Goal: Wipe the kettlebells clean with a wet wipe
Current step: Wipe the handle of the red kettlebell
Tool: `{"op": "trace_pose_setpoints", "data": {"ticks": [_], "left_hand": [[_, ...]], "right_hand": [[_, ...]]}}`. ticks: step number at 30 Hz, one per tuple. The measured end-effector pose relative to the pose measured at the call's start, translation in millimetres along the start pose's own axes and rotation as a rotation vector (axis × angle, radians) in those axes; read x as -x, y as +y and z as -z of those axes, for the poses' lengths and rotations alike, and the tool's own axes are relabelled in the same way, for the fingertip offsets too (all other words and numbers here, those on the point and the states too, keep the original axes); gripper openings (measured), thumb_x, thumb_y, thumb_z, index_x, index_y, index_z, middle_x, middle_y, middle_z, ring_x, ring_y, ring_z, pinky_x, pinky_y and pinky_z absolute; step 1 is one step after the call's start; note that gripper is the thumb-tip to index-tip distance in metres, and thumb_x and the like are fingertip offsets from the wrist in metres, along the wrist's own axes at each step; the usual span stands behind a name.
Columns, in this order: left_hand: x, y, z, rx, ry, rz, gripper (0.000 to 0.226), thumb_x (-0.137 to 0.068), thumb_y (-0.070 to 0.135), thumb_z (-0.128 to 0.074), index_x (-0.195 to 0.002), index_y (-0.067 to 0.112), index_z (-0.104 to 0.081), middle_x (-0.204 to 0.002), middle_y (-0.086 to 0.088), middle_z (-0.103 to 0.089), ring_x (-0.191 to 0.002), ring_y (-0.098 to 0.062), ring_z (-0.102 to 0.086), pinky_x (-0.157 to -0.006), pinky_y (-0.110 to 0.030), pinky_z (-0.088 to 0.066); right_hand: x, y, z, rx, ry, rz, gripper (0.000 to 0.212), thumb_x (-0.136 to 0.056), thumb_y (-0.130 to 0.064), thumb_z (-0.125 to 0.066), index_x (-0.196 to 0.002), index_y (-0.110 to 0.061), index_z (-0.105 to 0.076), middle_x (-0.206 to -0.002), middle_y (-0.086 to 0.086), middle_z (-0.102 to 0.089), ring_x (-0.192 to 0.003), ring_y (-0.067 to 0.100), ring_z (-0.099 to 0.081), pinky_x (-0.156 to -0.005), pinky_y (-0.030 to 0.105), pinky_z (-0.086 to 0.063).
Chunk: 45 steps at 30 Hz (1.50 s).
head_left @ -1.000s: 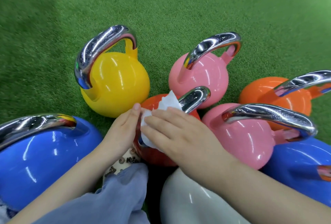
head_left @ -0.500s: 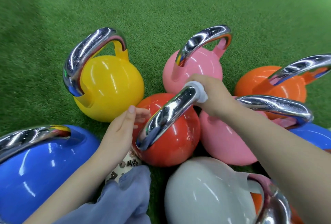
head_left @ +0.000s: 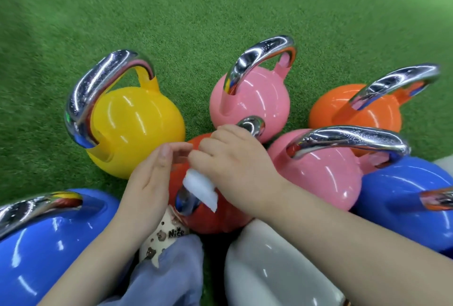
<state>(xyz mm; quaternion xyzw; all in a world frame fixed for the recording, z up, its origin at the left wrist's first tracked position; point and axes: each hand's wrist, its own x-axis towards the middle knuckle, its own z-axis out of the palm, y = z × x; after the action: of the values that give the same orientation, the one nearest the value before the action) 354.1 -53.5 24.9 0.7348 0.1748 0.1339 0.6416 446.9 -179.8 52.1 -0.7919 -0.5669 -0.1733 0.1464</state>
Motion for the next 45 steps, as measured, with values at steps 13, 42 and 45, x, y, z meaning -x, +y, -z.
{"op": "trace_pose_setpoints", "data": {"ticks": [13, 42, 45], "left_hand": [[-20.1, 8.9, -12.5, -0.057, -0.177, 0.091, 0.054, -0.079, 0.069, -0.024, -0.098, 0.034, -0.062, -0.101, 0.014, -0.068, -0.100, -0.003, -0.062, -0.090, -0.025, -0.044], [-15.3, 65.7, -10.7, -0.824, -0.483, -0.540, 0.046, -0.082, 0.028, -0.040, -0.116, 0.007, -0.064, -0.128, 0.002, -0.051, -0.121, -0.006, -0.039, -0.099, 0.000, -0.019], [-9.3, 61.3, -8.1, -0.913, -0.465, -0.518, 0.048, -0.081, 0.029, -0.041, -0.115, 0.003, -0.064, -0.124, -0.005, -0.056, -0.114, -0.011, -0.047, -0.095, -0.009, -0.029]], "right_hand": [[9.2, 60.9, -30.4, -0.722, -0.042, -0.973, 0.012, -0.084, -0.004, -0.057, -0.078, -0.013, -0.062, -0.075, -0.011, -0.056, -0.071, 0.004, -0.051, -0.070, 0.010, -0.042], [28.2, -56.6, 57.4, -1.491, -0.146, -1.295, 0.045, -0.090, 0.003, -0.043, -0.127, -0.022, -0.050, -0.130, 0.001, -0.055, -0.084, -0.005, -0.061, -0.078, 0.013, -0.048], [21.3, -63.4, 53.9, -1.564, -0.054, -1.308, 0.028, -0.089, 0.002, -0.044, -0.111, -0.011, -0.057, -0.120, 0.012, -0.061, -0.107, 0.013, -0.059, -0.089, 0.037, -0.047]]}}
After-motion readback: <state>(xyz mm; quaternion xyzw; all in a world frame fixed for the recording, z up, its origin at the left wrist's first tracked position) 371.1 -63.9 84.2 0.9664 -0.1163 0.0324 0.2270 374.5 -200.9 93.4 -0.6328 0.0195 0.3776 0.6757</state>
